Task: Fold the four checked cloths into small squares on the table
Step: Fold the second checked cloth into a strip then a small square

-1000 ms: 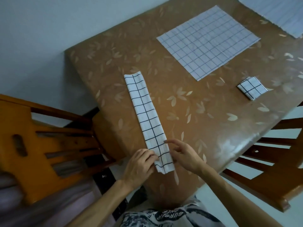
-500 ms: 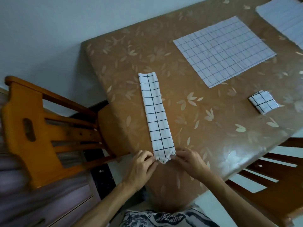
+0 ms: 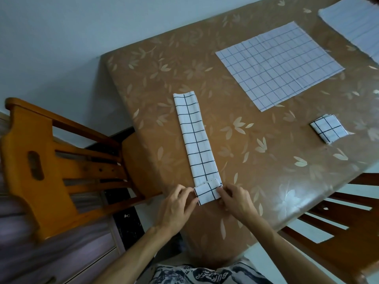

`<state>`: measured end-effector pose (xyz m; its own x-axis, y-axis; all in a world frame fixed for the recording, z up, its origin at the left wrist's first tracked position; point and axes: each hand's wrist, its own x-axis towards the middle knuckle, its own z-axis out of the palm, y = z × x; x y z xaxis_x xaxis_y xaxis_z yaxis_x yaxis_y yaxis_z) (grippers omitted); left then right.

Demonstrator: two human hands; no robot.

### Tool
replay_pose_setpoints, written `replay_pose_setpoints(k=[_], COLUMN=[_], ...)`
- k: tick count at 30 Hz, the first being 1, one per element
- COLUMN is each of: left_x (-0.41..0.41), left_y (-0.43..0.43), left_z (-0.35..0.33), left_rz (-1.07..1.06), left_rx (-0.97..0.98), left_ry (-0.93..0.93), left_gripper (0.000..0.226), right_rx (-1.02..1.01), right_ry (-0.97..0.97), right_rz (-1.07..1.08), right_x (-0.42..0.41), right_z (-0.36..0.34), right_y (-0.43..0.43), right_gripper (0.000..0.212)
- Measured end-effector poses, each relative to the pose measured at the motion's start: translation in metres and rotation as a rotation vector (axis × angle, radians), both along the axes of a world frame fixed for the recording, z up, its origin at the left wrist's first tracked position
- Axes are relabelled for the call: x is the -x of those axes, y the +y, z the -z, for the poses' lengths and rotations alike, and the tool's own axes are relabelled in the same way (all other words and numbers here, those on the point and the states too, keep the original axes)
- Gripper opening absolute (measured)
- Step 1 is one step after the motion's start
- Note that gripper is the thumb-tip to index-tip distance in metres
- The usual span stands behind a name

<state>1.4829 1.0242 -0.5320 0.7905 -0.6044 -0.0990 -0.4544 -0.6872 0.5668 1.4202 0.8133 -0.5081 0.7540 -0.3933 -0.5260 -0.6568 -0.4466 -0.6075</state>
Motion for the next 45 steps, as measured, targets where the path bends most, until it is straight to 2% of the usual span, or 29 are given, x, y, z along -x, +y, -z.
replay_pose_setpoints(k=[2, 5, 7, 14, 23, 27, 33, 38, 41, 43, 45], left_x=[0.001, 0.001, -0.001, -0.011, -0.007, -0.004, -0.002, -0.005, -0.001, 0.001, -0.001], left_y=[-0.001, -0.004, -0.008, -0.017, -0.015, -0.017, -0.018, -0.016, -0.015, -0.015, -0.017], left_z=[0.002, 0.005, 0.005, 0.004, 0.005, 0.011, 0.016, 0.020, 0.021, 0.020, 0.018], left_rz=[0.022, 0.165, 0.229, 0.169, 0.217, 0.244, 0.185, 0.316, 0.399, 0.393, 0.376], left_rx=[0.008, 0.027, 0.026, 0.021, 0.008, -0.031, -0.062, -0.095, -0.032, 0.000, 0.004], left_ry=[-0.048, -0.152, -0.137, -0.092, -0.176, -0.226, -0.246, -0.429, -0.511, -0.481, -0.441], left_gripper=[0.042, 0.055, 0.059, 0.056, 0.051, 0.045, 0.046, 0.032, 0.020, 0.024, 0.030], right_rx=[-0.023, -0.070, -0.110, -0.180, -0.028, 0.038, 0.130, 0.149, 0.157, 0.200, 0.343], right_ry=[0.001, -0.002, 0.005, -0.001, 0.070, 0.079, 0.044, 0.064, 0.070, 0.027, -0.138], right_rz=[0.010, 0.025, 0.036, 0.183, 0.119, 0.131, 0.135, 0.105, 0.104, 0.074, -0.045], right_x=[0.001, 0.003, 0.004, 0.003, -0.004, -0.002, 0.000, -0.001, 0.000, 0.002, 0.008], right_z=[-0.002, -0.005, -0.005, -0.005, 0.002, 0.004, 0.005, 0.005, 0.006, 0.010, 0.013], right_y=[0.001, -0.001, -0.003, -0.002, 0.001, 0.005, 0.007, 0.004, 0.002, 0.003, 0.001], right_gripper=[0.027, 0.022, 0.020, 0.019, 0.024, 0.020, 0.025, 0.026, 0.027, 0.027, 0.025])
